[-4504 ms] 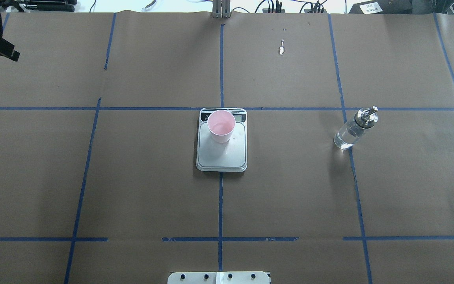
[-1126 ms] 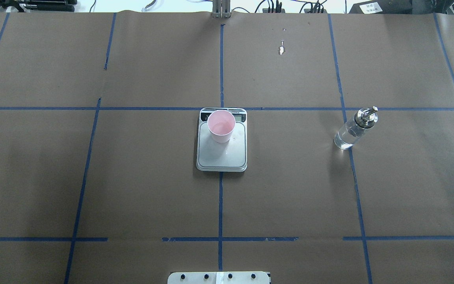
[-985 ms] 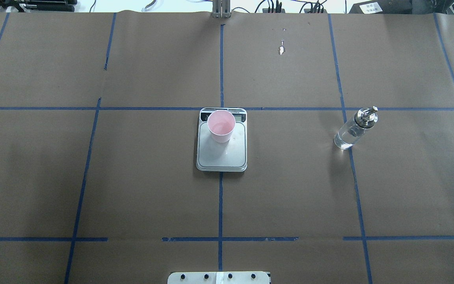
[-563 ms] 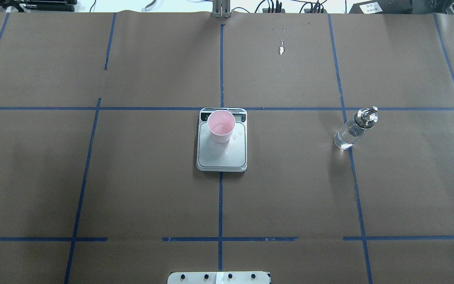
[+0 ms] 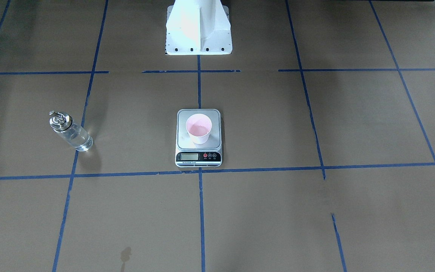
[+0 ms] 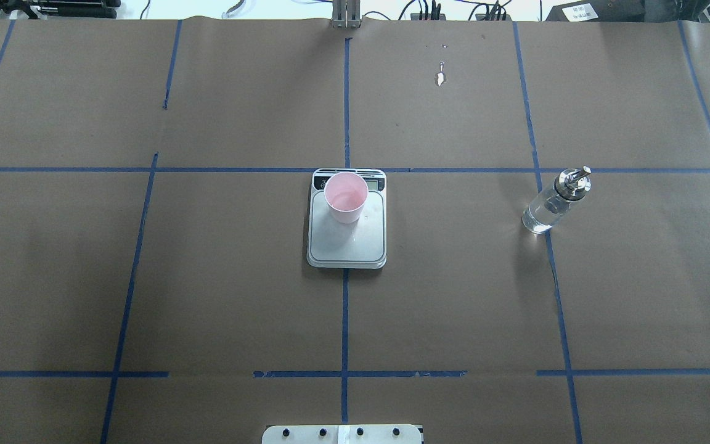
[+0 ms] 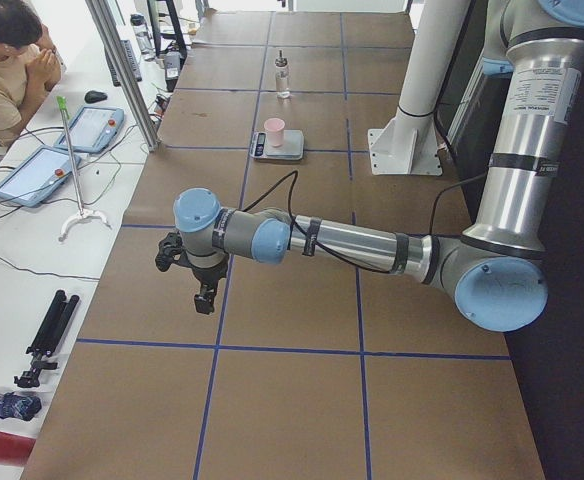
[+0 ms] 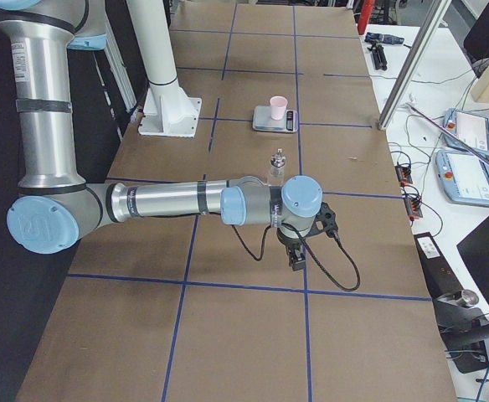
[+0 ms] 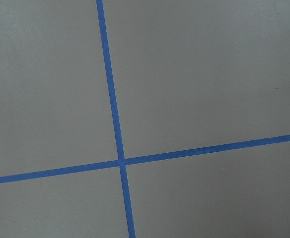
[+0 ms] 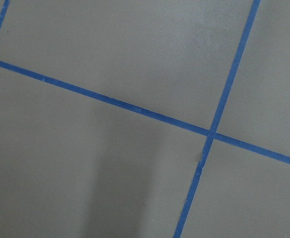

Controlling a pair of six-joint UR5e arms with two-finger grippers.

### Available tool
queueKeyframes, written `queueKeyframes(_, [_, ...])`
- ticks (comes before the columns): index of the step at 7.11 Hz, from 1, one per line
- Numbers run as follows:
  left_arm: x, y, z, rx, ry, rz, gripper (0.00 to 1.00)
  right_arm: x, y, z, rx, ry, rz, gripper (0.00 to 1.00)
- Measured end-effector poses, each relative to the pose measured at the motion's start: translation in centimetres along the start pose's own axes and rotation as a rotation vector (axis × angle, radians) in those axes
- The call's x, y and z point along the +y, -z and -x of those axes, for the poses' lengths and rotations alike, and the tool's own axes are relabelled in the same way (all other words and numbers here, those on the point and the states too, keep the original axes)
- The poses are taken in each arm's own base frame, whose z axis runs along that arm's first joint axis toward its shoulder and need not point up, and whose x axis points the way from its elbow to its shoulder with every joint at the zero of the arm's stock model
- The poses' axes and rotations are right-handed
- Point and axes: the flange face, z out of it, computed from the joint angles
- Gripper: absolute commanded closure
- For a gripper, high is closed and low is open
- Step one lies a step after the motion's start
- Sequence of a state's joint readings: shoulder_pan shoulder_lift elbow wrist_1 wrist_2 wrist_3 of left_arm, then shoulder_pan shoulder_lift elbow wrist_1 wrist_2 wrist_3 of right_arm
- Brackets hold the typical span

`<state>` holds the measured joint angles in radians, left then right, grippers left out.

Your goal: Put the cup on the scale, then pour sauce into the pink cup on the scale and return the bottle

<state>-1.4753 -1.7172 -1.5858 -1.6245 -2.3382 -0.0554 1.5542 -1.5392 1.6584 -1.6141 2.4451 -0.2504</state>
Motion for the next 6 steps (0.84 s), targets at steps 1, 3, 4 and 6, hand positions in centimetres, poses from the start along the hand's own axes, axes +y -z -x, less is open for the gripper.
queueKeyframes(1, [0.0,0.0,-0.1,0.005,-0.001,-0.001,0.0,-0.4,0.2,0.1,0.002,0.007,-0.006,0.0])
queueKeyframes(3, [0.6,-0.1,-0.1,0.024,0.003,0.003,0.0,-0.8,0.7,0.5,-0.002,0.033,-0.033,0.0])
queueKeyframes(4, [1.1,0.0,-0.3,0.038,0.001,0.002,0.0,-0.8,0.8,0.7,-0.014,0.041,-0.043,0.0])
queueKeyframes(6, [1.6,0.0,-0.5,0.058,0.0,0.003,0.0,-0.9,0.9,0.8,-0.018,0.061,-0.056,0.0])
